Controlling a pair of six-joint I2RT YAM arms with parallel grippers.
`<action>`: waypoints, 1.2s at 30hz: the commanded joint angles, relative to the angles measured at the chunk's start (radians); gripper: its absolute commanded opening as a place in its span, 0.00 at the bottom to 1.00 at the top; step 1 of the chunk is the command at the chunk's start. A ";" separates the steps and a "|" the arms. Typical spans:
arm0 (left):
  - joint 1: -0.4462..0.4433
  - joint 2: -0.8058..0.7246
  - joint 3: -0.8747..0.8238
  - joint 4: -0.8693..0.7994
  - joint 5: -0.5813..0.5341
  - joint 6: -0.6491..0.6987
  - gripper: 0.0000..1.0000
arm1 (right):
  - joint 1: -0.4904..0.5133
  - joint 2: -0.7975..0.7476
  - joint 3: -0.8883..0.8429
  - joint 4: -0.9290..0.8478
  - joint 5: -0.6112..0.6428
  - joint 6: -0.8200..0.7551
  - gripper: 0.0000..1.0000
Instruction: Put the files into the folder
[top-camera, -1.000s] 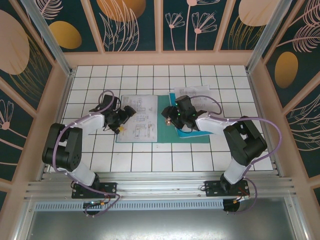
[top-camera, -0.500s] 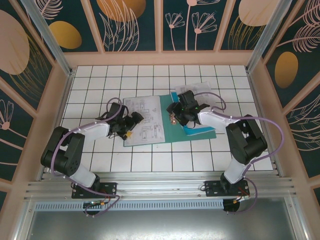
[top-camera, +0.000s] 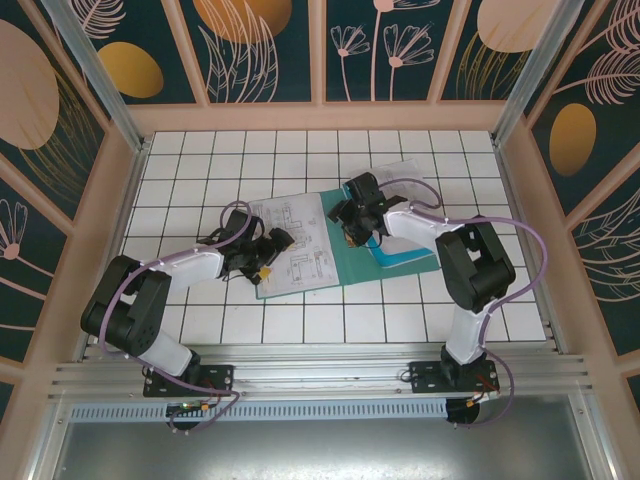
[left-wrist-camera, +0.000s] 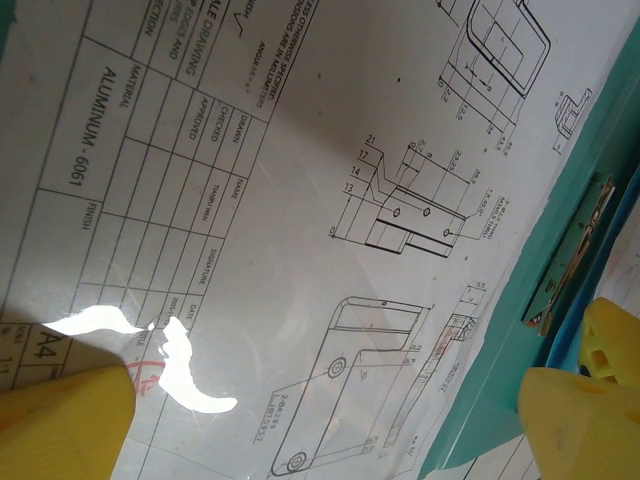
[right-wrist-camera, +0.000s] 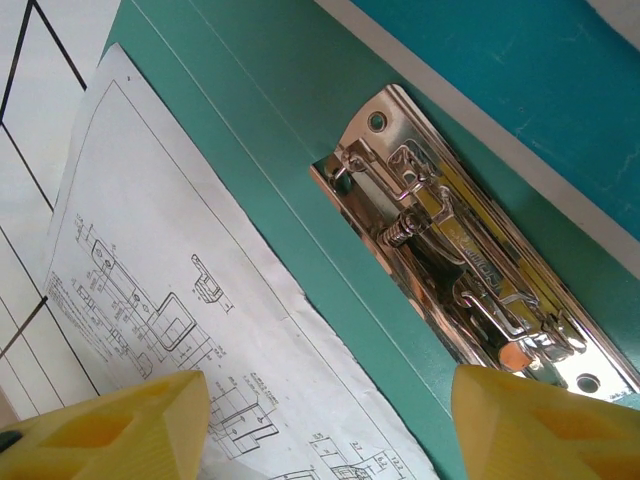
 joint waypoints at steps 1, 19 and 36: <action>-0.010 -0.004 -0.029 -0.035 0.008 -0.021 0.99 | 0.022 0.021 0.028 -0.057 0.008 0.008 0.66; -0.009 -0.006 -0.035 -0.057 -0.007 -0.009 0.99 | 0.047 0.094 0.026 -0.133 0.115 -0.051 0.64; -0.010 -0.021 -0.052 -0.128 -0.061 -0.024 0.99 | 0.004 0.147 -0.066 -0.197 0.134 -0.107 0.66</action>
